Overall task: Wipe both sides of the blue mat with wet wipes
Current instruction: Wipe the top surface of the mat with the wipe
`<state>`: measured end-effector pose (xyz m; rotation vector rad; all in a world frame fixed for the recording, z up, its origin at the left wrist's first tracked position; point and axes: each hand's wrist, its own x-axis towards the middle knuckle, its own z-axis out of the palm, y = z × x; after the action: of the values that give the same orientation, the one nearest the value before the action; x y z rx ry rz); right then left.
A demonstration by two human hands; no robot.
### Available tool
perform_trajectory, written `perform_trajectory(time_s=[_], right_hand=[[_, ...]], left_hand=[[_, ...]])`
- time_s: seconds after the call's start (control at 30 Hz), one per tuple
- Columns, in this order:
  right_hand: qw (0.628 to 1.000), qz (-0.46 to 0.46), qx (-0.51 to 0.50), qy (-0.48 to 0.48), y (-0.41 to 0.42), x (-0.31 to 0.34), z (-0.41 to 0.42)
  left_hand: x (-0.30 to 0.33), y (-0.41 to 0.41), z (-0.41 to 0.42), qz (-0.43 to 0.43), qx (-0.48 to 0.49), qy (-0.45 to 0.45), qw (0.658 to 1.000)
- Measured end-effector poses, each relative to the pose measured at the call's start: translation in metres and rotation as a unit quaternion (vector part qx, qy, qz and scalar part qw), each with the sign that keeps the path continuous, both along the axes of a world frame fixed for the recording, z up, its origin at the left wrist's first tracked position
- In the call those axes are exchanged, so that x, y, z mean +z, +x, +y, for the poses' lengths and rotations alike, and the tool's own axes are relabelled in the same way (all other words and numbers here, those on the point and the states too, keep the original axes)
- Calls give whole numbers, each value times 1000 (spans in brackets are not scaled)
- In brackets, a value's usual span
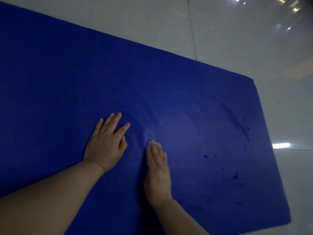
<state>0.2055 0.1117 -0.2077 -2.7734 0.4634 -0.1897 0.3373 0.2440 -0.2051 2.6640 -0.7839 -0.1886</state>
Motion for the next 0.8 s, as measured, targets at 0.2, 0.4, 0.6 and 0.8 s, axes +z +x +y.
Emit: perform_trajectory(time_s=[0.2,0.4,0.6,0.8], right_hand=[[969,11,-247,-3,-30,7,-107],[996,6,-83,-11,-29,0,-49],[966,20,-257,-14,-50,9,-109],[999,0,38,-8,-19,1,6]], left_hand=[[-1,0,0,-5,0,-9,1000],[0,0,0,-8,1,-4,1000],[-1,0,-1,-11,4,-4,1000],[0,1,0,-11,1,8,1000]])
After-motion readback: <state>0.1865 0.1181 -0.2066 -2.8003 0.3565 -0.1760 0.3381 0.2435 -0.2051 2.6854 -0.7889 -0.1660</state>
